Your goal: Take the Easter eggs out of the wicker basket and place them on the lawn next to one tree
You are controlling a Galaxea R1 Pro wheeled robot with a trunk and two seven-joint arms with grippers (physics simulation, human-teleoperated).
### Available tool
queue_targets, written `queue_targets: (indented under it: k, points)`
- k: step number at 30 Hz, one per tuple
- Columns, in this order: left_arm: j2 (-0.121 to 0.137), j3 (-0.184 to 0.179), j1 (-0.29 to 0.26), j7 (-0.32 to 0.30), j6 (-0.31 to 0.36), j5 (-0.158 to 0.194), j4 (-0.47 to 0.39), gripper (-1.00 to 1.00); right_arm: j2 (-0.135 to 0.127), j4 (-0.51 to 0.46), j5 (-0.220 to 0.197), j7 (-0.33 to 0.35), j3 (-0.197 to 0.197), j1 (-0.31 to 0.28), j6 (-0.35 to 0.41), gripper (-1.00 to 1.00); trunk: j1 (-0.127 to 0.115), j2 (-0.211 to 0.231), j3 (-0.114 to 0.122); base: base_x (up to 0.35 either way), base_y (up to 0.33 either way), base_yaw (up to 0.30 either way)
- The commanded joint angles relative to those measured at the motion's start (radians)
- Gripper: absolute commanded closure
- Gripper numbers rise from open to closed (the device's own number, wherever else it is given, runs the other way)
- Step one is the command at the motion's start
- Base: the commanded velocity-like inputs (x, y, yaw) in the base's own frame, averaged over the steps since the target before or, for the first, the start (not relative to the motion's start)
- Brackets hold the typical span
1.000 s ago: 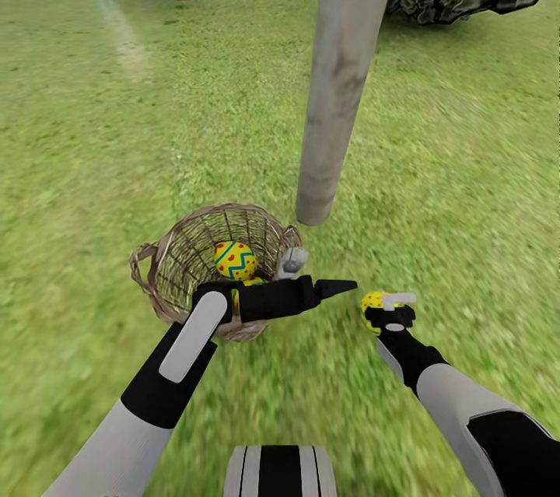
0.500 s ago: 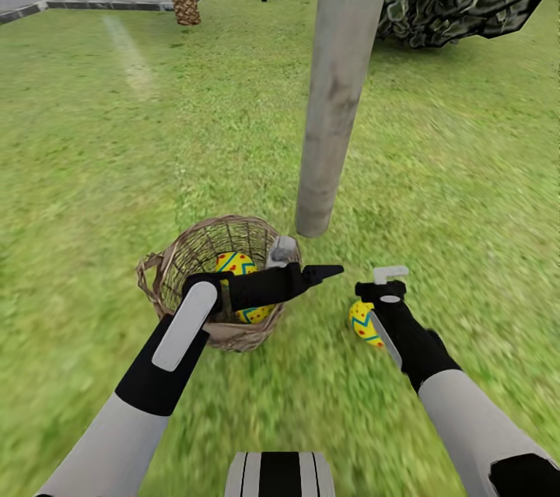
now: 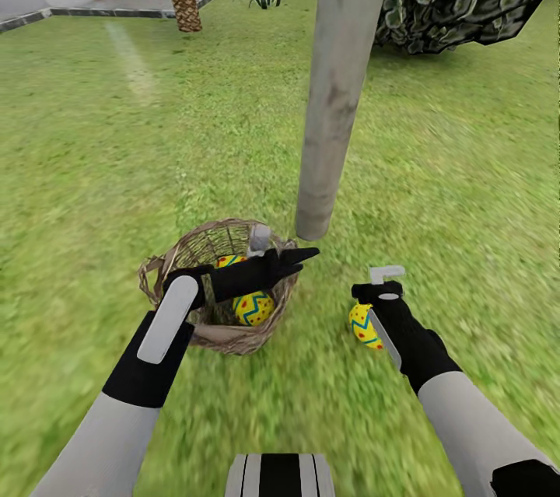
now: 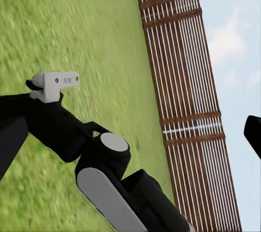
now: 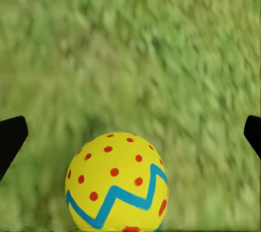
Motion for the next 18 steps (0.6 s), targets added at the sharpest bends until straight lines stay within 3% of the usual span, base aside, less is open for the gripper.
queue_targets:
  k: [1,3,5,10,13,15,18]
  points:
    - [0.0,0.001,0.0,-0.008,0.004,-0.011,0.0,-1.0,-0.004,-0.025,-0.008,0.046,0.005,-0.001,0.056,-1.0,-0.001,0.0,0.003,0.0,0.0,0.0]
    - [0.0,0.002,-0.001,-0.007,0.006,-0.011,-0.001,-1.0,-0.011,-0.062,-0.007,0.163,0.003,-0.001,0.144,-1.0,-0.001,0.001,0.011,0.0,0.0,0.0]
    - [0.0,0.002,-0.002,-0.007,0.013,-0.011,-0.005,-1.0,-0.032,-0.102,-0.008,0.235,0.001,0.0,0.183,-1.0,-0.002,0.001,0.019,0.0,0.0,0.0]
    - [0.009,0.008,-0.014,-0.007,0.047,-0.011,-0.028,-1.0,-0.036,-0.171,-0.016,0.265,0.0,0.008,0.239,-1.0,-0.005,0.002,0.038,0.0,0.0,0.0]
    - [0.048,0.012,-0.038,-0.008,0.048,-0.01,-0.029,-1.0,-0.038,-0.198,-0.018,0.296,-0.004,0.009,0.256,-1.0,-0.006,0.003,0.05,0.0,0.0,0.0]
    - [0.08,0.019,-0.054,-0.007,0.048,-0.01,-0.029,-1.0,-0.037,-0.238,-0.019,0.334,-0.006,0.009,0.317,-1.0,-0.007,0.003,0.057,0.0,0.0,0.0]
    - [0.164,0.043,-0.073,-0.008,0.05,-0.009,-0.029,-1.0,-0.032,-0.297,-0.019,0.409,-0.019,0.009,0.395,-1.0,-0.008,0.004,0.069,0.0,0.0,0.0]
